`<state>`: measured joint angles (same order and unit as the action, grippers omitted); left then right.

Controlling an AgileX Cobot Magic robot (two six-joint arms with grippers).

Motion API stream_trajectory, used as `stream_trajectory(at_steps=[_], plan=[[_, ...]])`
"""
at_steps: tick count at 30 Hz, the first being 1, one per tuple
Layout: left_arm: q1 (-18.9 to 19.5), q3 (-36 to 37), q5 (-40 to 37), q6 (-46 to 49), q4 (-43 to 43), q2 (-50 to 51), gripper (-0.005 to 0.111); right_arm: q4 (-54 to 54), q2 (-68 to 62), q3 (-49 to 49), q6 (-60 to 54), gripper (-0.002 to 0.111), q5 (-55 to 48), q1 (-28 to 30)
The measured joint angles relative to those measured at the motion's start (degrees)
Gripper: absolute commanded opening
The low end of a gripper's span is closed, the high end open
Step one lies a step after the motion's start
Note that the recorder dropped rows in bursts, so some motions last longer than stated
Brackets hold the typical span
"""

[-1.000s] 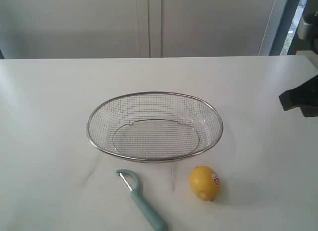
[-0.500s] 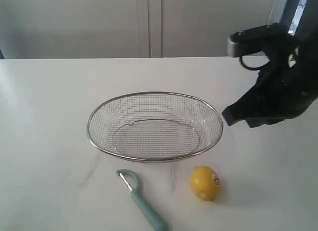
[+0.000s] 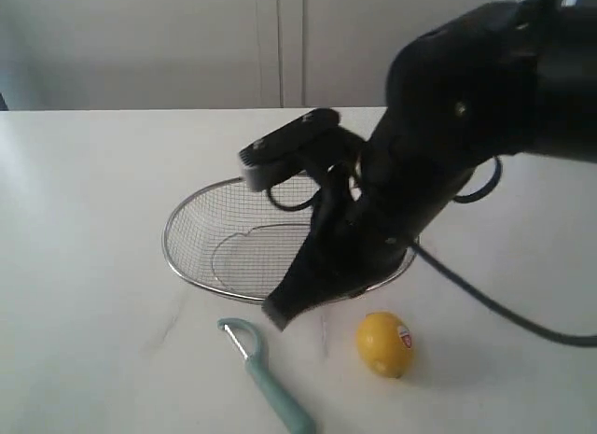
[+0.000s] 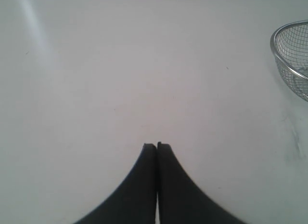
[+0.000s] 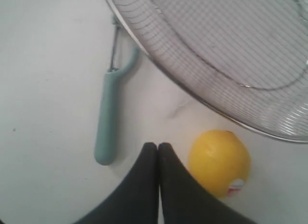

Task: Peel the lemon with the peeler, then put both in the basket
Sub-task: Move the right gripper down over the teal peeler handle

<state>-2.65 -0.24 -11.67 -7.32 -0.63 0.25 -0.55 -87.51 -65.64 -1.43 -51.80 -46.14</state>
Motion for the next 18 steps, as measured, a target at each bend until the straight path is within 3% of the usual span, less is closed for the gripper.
stream_trajectory(at_steps=[8,18], plan=[[0.00,0.00,0.00,0.00,0.00,0.00,0.000,-2.21,-4.75,-0.04,0.00,0.000,1.76,-7.49],[0.00,0.00,0.00,0.00,0.00,0.00,0.000,-4.92,-9.41,-0.13,-2.62,0.000,2.07,-9.86]])
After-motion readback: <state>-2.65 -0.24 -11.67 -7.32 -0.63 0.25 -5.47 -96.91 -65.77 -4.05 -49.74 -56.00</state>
